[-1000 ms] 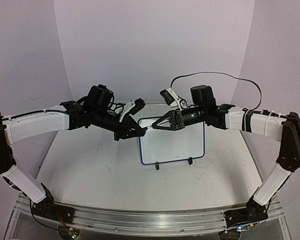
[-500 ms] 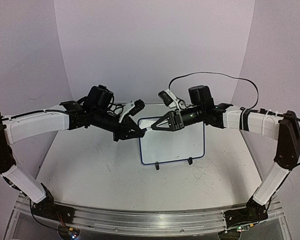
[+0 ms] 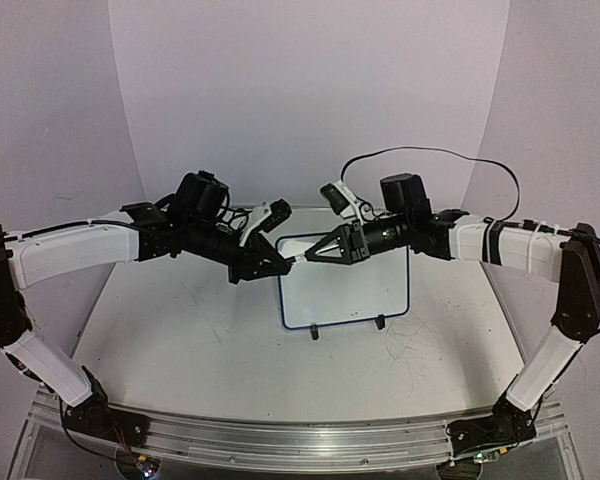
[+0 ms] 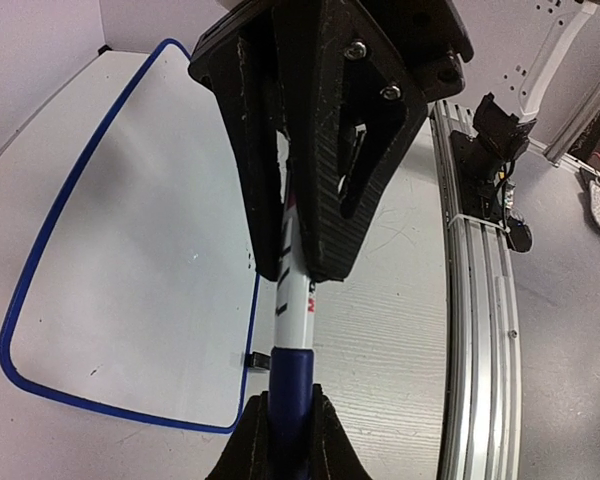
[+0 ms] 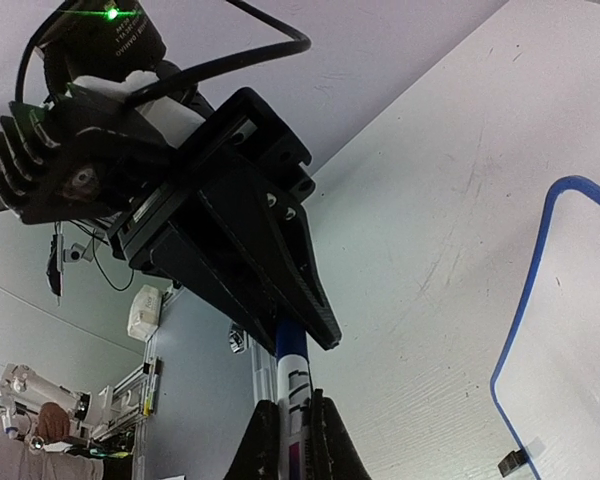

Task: Write a sentence on the whiteboard
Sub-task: Open the pen cap from the whiteboard marker, then put down the pen cap at the corner of the board, then hold the whiteboard at the center of the board.

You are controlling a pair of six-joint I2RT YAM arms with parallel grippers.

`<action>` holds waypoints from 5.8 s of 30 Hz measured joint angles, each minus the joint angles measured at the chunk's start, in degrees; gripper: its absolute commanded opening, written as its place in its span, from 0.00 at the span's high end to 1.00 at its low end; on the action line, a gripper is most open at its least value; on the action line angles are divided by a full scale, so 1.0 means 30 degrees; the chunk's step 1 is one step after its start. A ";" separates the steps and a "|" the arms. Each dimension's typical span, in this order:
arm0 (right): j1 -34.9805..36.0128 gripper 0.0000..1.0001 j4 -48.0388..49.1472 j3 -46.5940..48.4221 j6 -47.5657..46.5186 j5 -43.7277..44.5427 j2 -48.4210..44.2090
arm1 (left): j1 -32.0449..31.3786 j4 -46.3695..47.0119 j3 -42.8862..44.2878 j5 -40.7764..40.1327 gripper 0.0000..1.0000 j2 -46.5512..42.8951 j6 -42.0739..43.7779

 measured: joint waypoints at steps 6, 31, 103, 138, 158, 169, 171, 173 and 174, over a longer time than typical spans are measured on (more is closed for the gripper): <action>-0.2396 1.00 0.0599 -0.2661 0.0105 -0.1066 -0.2573 | -0.0150 0.0434 -0.1642 -0.1380 1.00 -0.1328 0.0550; -0.6531 1.00 -0.1129 -0.5185 -0.2902 1.3443 -1.2299 | 0.0904 -0.0631 -0.7146 -1.4793 1.00 0.1282 -1.0922; -0.6531 1.00 -0.1670 -0.7339 -0.3441 1.7400 -1.3150 | 0.3713 1.2210 -0.9519 -0.7155 0.11 -0.2632 -1.4228; 0.3660 1.00 -0.1410 -0.2444 -0.7076 1.8391 -0.5649 | 0.4088 2.3343 -0.8589 0.2376 0.30 0.7252 -1.6430; 0.5111 1.00 0.1349 -0.1985 -0.8270 1.9843 -0.2810 | 0.4025 2.4467 -0.6541 0.5180 0.71 0.9806 -1.6646; 0.5111 1.00 0.1644 -0.2722 -0.8376 2.0309 -0.2923 | 0.3936 2.4627 -0.6260 0.5784 0.78 1.0074 -1.6468; 0.5111 1.00 0.1650 -0.2802 -0.8403 2.0516 -0.2998 | 0.3904 2.4646 -0.6206 0.5780 0.82 1.0074 -1.6374; 0.5111 1.00 0.1638 -0.3000 -0.8403 2.0812 -0.3233 | 0.3868 2.4677 -0.6206 0.5778 0.85 1.0074 -1.6304; 0.5111 1.00 0.1623 -0.3109 -0.8403 2.0951 -0.3382 | 0.3848 2.4692 -0.6206 0.5773 0.86 1.0074 -1.6264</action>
